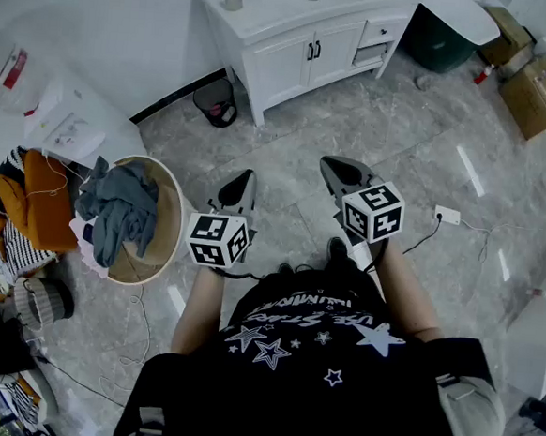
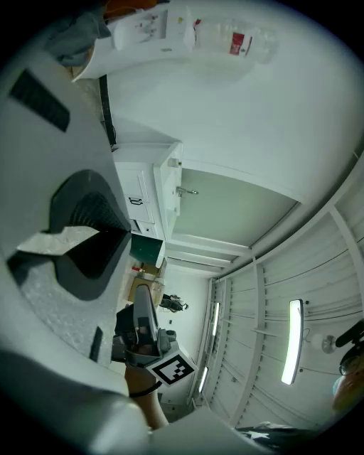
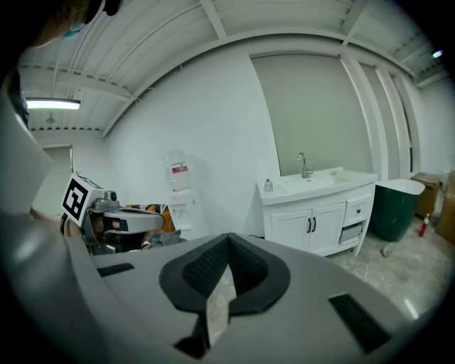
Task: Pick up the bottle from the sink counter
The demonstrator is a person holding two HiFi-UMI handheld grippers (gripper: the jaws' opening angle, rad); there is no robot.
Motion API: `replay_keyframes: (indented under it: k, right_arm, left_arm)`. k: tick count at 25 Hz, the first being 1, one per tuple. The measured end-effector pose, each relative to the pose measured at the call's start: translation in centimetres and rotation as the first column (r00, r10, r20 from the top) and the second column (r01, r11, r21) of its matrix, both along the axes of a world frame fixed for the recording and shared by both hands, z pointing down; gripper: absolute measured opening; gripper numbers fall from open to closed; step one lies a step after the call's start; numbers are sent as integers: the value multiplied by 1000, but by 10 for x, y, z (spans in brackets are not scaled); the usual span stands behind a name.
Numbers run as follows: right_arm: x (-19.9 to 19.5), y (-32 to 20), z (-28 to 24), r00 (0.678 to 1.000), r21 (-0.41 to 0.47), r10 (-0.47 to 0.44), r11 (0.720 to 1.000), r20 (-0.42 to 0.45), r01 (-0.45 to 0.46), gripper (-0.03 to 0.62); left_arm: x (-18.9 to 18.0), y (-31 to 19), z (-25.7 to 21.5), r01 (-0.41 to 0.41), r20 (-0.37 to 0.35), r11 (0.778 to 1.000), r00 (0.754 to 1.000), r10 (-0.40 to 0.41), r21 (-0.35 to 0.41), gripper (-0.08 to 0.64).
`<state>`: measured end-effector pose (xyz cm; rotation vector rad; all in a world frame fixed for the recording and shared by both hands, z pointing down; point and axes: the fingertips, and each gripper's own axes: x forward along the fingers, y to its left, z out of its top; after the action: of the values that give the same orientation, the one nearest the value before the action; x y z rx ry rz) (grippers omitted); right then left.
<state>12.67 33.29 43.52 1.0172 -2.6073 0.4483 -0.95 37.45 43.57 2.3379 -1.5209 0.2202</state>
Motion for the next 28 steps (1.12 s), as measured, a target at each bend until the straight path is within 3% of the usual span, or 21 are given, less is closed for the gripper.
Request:
replay_keyframes:
  k: [14,20,28]
  right_arm:
    - [-14,19,18,999,-12,-8,1000,-40,7,6]
    - [-25,23,13,1000,26,28,999,-4,-28,6]
    - [-8,8,24,997,-16,76,997,2,-76,6]
  left_arm:
    - [-27,27,10,27,6,1000,1000,-27,-15,8]
    - [-56,39,14,52,27,999,998,-51,-8,8]
    - [-63,25,16,73,12,997,997,-72,-27,8]
